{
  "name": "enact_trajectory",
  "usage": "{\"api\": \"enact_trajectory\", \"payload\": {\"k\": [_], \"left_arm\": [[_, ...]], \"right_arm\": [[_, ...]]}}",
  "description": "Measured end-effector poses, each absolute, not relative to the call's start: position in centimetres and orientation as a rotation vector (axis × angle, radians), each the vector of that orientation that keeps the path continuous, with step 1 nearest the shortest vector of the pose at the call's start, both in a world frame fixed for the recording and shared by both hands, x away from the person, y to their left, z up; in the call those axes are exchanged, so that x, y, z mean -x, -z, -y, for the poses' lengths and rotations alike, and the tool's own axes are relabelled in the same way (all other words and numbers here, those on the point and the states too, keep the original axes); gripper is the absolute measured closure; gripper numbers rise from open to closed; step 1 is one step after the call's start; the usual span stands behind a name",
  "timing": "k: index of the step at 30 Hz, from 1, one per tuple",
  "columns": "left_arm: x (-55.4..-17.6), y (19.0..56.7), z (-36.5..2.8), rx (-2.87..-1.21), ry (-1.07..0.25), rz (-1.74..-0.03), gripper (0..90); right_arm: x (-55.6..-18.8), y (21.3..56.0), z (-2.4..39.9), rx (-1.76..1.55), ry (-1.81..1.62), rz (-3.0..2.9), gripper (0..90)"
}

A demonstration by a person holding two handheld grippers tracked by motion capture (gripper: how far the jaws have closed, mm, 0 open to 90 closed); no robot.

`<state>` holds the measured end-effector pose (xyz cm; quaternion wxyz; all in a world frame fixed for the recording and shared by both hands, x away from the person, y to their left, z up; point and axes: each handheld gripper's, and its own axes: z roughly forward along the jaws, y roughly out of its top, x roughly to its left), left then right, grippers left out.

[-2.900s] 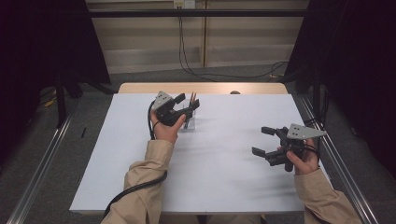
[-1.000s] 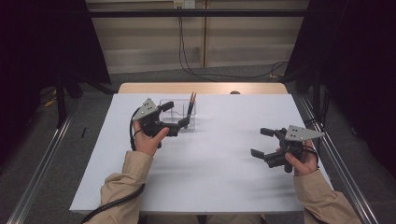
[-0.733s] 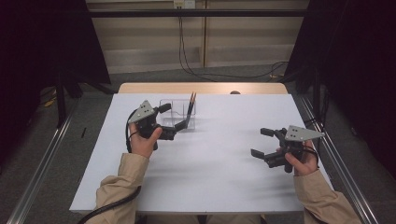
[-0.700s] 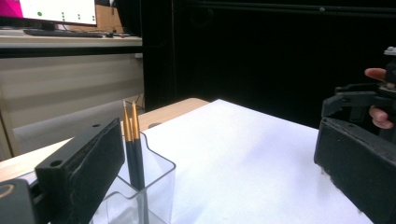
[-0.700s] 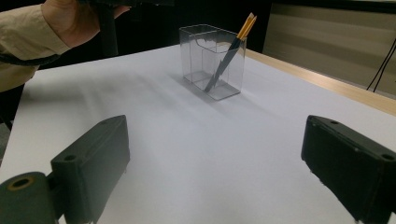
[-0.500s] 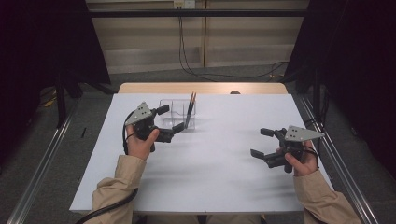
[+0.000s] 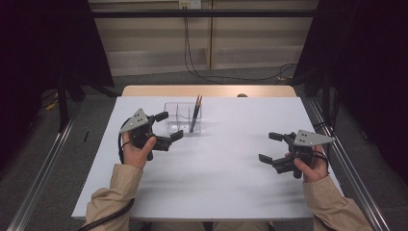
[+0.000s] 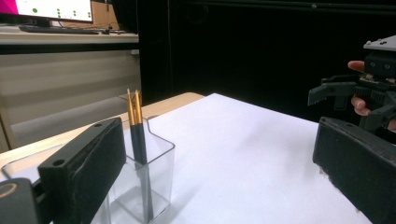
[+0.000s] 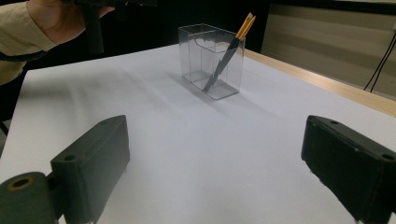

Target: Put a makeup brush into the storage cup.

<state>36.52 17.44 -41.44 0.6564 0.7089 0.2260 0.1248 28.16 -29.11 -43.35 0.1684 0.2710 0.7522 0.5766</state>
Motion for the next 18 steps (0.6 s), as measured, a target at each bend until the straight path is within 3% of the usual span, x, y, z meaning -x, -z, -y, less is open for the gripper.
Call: {"api": "enact_trajectory", "payload": {"k": [18], "left_arm": [[-35.1, 41.8, -20.6, -1.628, -0.293, -0.528, 3.0]], "right_arm": [[-27.9, 43.4, 29.2, -0.767, -1.627, -2.140, 6.7]]}}
